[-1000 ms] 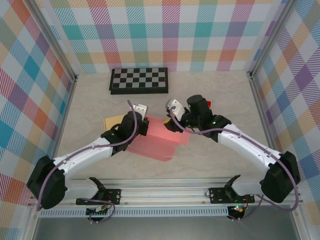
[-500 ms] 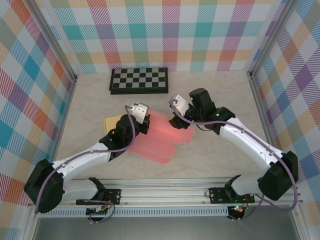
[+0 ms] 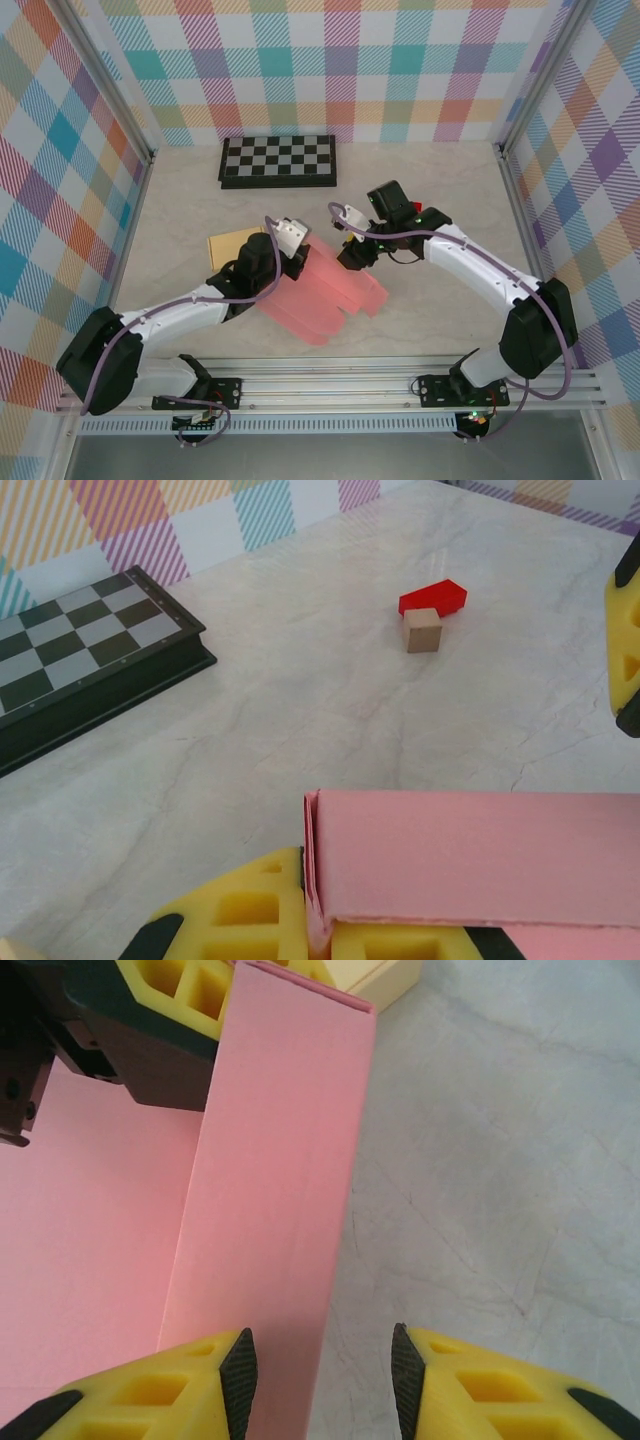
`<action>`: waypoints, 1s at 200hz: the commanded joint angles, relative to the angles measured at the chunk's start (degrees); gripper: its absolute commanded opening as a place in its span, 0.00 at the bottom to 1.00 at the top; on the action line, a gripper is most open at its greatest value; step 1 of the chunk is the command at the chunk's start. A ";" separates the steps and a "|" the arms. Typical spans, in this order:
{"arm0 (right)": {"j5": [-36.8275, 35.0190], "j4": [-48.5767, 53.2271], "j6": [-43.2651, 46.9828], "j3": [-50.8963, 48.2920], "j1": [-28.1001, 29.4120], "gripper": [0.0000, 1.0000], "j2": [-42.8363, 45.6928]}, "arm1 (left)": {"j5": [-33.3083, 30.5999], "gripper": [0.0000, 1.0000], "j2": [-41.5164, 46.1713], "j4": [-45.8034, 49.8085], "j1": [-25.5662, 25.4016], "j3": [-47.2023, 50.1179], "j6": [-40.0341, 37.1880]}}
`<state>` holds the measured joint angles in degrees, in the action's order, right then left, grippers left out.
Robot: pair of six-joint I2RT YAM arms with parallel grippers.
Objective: Fold the paper box
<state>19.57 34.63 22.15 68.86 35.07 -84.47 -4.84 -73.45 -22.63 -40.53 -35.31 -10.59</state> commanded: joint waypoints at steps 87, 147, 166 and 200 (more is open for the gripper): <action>0.08 5.22 6.77 5.61 -7.20 0.45 -2.64 | -9.77 0.00 -19.50 -36.49 -2.03 -2.43 1.41; 3.40 3.74 3.70 6.37 -12.28 0.45 -2.51 | -18.12 0.00 -31.70 -47.24 -7.78 -5.91 -6.84; 1.87 3.48 4.05 5.14 -12.39 0.45 -3.35 | -17.96 0.00 -35.06 -50.83 -8.18 -5.16 -4.83; -0.49 2.42 5.29 1.10 -12.48 0.45 -4.34 | -16.50 0.00 -38.81 -53.43 -8.27 -3.26 -2.72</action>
<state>19.94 37.32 26.41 72.42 22.59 -87.48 -21.19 -110.67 -69.65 -48.01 -40.07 -14.70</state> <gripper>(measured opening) 0.448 0.090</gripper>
